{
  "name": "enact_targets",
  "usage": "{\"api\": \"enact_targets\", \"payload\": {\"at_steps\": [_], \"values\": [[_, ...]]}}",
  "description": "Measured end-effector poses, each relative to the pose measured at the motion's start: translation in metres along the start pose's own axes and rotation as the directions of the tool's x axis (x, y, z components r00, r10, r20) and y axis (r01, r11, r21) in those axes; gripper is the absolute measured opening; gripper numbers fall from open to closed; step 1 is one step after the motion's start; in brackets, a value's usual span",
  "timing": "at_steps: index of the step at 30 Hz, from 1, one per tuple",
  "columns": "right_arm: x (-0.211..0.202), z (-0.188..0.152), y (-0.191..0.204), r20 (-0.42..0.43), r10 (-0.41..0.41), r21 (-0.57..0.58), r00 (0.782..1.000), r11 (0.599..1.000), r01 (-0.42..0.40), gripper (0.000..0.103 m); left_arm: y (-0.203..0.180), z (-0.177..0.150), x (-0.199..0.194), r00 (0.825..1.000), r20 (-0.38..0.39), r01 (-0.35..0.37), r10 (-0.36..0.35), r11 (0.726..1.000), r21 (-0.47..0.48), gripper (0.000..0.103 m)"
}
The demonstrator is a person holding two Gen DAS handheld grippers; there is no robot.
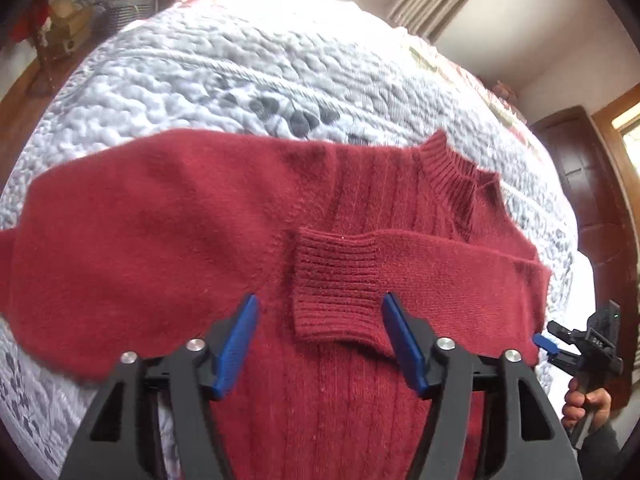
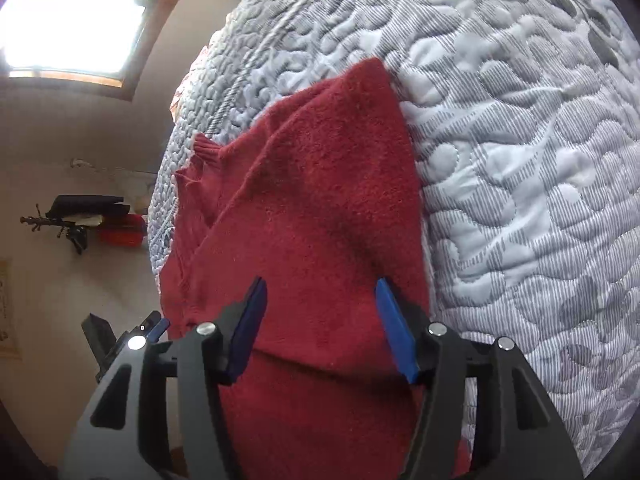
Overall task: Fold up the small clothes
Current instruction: 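Grasp the cuff of the other sleeve with the left tool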
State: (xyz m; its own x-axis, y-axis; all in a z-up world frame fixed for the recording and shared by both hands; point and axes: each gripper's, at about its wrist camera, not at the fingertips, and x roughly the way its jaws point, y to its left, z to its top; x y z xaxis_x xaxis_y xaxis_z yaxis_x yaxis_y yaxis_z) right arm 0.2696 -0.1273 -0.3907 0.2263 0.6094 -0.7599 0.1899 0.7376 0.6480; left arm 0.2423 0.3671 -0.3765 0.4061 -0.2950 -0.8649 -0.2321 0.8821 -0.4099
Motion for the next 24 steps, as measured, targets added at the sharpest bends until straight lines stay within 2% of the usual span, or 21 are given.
{"api": "enact_targets", "payload": {"at_steps": [3, 5, 6, 7, 10, 12, 14, 16, 19, 22, 24], "values": [[-0.018, -0.01, 0.026, 0.015, 0.004, -0.055, 1.0, 0.999, -0.004, 0.065, 0.051, -0.021, -0.052, 0.997, 0.067, 0.033, -0.022, 0.984, -0.174, 0.081], [-0.026, -0.024, 0.039, 0.009, 0.005, -0.07, 1.0, 0.998, -0.004, 0.065, 0.098, -0.038, -0.083, 0.992, 0.124, 0.031, 0.008, 0.95, -0.312, 0.082], [-0.027, -0.032, 0.045, 0.001, 0.007, -0.072, 1.0, 0.997, -0.007, 0.066, 0.127, -0.049, -0.097, 0.988, 0.152, 0.036, 0.027, 0.919, -0.392, 0.083], [-0.026, -0.041, 0.051, -0.009, 0.01, -0.072, 1.0, 0.997, -0.011, 0.067, 0.157, -0.057, -0.108, 0.984, 0.175, 0.045, 0.043, 0.882, -0.469, 0.083], [-0.018, -0.069, 0.067, -0.066, -0.003, -0.084, 0.998, 0.996, -0.002, 0.067, 0.256, -0.085, -0.139, 0.958, 0.275, 0.139, 0.075, 0.721, -0.679, 0.083], [-0.008, -0.089, 0.08, -0.114, -0.011, -0.098, 0.993, 0.995, 0.0, 0.067, 0.308, -0.097, -0.147, 0.941, 0.325, 0.2, 0.093, 0.62, -0.759, 0.083], [0.001, -0.11, 0.094, -0.16, -0.031, -0.132, 0.987, 0.991, 0.01, 0.067, 0.349, -0.101, -0.146, 0.93, 0.355, 0.248, 0.094, 0.553, -0.796, 0.083], [0.011, -0.126, 0.107, -0.197, -0.048, -0.165, 0.979, 0.986, 0.015, 0.067, 0.381, -0.099, -0.138, 0.924, 0.372, 0.278, 0.09, 0.51, -0.814, 0.083], [0.026, -0.146, 0.123, -0.238, -0.057, -0.18, 0.97, 0.984, 0.013, 0.067, 0.418, -0.093, -0.117, 0.924, 0.372, 0.297, 0.088, 0.448, -0.843, 0.083], [0.038, -0.158, 0.135, -0.267, -0.071, -0.203, 0.961, 0.979, 0.016, 0.067, 0.439, -0.08, -0.097, 0.925, 0.37, 0.301, 0.088, 0.427, -0.853, 0.083], [0.044, -0.163, 0.14, -0.283, -0.081, -0.215, 0.956, 0.977, 0.019, 0.067, 0.449, -0.075, -0.084, 0.935, 0.34, 0.269, 0.103, 0.423, -0.866, 0.083]]}}
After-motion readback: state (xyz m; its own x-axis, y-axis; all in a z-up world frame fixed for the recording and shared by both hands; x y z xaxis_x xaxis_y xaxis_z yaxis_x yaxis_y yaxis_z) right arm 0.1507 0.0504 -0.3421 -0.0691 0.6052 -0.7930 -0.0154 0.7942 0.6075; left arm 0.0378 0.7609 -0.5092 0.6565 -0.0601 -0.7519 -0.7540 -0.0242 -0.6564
